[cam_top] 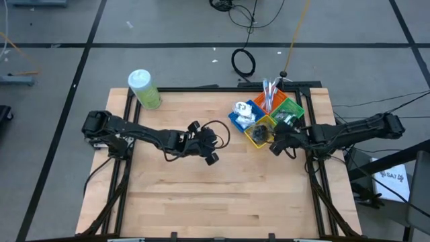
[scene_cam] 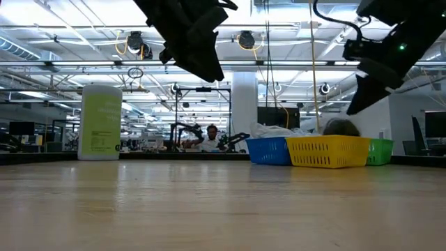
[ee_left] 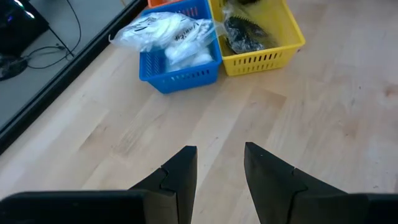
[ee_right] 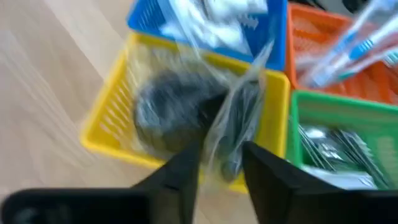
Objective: Pick & Place Travel size toiletries
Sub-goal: Put the black hairbrush into the yellow bin, then return to Home Position
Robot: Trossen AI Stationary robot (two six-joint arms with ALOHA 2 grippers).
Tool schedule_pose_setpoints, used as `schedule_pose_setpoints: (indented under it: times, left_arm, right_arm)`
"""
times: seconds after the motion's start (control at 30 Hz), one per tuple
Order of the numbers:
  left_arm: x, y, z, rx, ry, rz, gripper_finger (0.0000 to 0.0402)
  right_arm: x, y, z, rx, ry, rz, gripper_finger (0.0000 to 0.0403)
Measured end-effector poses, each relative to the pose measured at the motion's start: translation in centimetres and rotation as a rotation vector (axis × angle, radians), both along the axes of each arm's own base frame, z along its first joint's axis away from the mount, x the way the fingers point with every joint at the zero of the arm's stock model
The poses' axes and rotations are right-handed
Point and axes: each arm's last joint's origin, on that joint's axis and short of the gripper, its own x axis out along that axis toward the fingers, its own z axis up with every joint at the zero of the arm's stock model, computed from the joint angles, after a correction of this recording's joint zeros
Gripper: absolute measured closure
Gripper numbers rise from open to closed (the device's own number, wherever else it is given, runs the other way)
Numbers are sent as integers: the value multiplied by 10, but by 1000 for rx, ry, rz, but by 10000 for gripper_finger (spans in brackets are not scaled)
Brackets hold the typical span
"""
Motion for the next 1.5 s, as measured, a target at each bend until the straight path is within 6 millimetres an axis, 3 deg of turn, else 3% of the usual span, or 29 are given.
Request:
schedule_pose_setpoints:
  times: [0.17,0.3,0.47,0.6,0.67,0.77,0.93,1.1,1.3,1.5]
  left_arm:
    - [0,0,0,0,0,0,268]
    - [1,0,0,22,1,-9,268]
    - [7,2,6,90,-55,-46,268]
    - [4,1,1,94,45,-139,268]
    - [2,-4,-1,43,79,-232,268]
    - [-6,-10,16,10,24,-298,268]
    - [-35,-21,61,77,-88,-399,268]
    - [-85,-27,81,165,-173,-496,268]
    - [-151,-16,63,180,-340,-442,268]
    - [-199,0,20,121,-573,-351,268]
  right_arm:
    - [10,1,7,1,-123,28,217]
    - [22,6,15,74,-221,196,175]
    - [36,15,31,152,-398,494,158]
    - [39,19,44,178,-523,654,157]
    - [35,19,43,167,-489,682,158]
    - [28,19,42,220,-472,656,161]
    - [2,22,65,220,-614,833,161]
    - [-32,19,78,189,-704,874,159]
    - [-59,16,85,157,-784,886,163]
    - [-71,15,88,111,-835,900,160]
